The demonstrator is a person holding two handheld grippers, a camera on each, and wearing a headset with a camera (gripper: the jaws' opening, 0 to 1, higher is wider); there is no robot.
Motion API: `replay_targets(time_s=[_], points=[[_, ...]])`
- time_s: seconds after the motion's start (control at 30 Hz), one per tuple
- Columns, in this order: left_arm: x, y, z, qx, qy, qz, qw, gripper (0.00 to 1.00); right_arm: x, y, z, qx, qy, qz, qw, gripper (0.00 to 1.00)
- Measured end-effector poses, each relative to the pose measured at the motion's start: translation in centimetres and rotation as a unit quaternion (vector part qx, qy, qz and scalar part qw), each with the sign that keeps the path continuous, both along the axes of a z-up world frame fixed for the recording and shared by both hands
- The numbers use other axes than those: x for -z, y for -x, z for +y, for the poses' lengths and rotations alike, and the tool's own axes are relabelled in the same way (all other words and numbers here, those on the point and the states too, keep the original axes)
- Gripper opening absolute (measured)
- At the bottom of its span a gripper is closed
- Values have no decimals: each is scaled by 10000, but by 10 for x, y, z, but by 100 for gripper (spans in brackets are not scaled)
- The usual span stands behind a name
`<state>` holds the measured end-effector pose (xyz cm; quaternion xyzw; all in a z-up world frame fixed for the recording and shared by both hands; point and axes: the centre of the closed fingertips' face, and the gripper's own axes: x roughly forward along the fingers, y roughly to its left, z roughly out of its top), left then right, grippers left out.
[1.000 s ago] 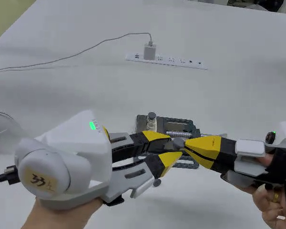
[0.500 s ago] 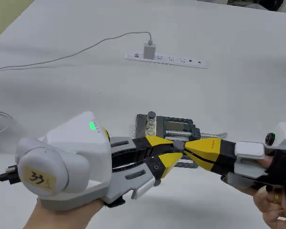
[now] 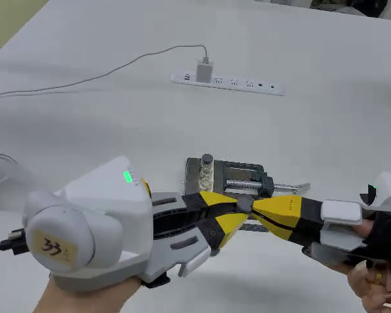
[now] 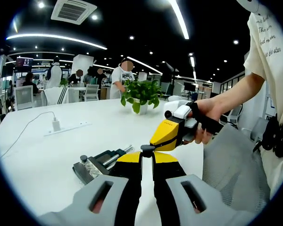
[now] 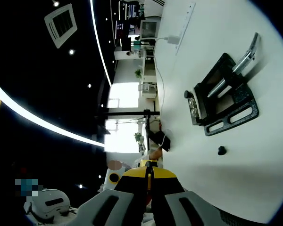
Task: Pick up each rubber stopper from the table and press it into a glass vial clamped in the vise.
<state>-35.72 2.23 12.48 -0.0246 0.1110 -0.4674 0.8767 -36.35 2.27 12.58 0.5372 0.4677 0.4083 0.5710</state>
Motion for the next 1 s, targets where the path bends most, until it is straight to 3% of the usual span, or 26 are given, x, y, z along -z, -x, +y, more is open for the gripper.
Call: replay_targets(time_s=[0.17,0.23,0.27,0.37,0.43,0.47,0.53,0.63,0.7,0.77,0.8,0.87,0.9,0.97,1.0], points=[[2,0,0,9,-34,6,10000,4,1,1,1,-1,98,-210,9997,0],[2,0,1,-6,-17,20,10000,4,1,0,1,-24,212,-573,9981,0],[3,0,1,-7,-42,26,10000,4,1,0,1,-33,249,-564,9981,0],[6,1,1,6,-79,47,10000,4,-1,-5,0,84,340,-710,9969,15],[8,1,2,3,-110,66,9999,4,3,-9,-3,118,564,-947,9938,23],[9,1,2,7,-114,85,9999,4,4,-13,-4,161,681,-1178,9906,30],[10,2,3,8,-111,98,9999,4,8,-12,-6,75,909,-1389,9861,44],[12,2,3,23,-138,118,9998,4,12,-9,-8,-217,1257,-2014,9712,57],[13,2,3,32,-149,139,9998,4,14,-6,-8,-435,1432,-2344,9606,59],[14,3,3,57,-165,150,9997,4,16,-3,-9,-754,1672,-2784,9428,61],[14,3,3,81,-178,142,9997,4,18,-1,-10,-941,1824,-3019,9310,62],[15,3,3,106,-196,150,9996,4,19,1,-11,-1173,1983,-3314,9149,62],[15,3,2,124,-225,141,9996,4,20,2,-11,-1342,2102,-3511,9025,62],[17,4,2,148,-248,152,9995,4,20,3,-12,-1567,2214,-3711,8881,62],[17,4,2,172,-266,154,9994,4,20,4,-12,-1740,2294,-3850,8769,62]])
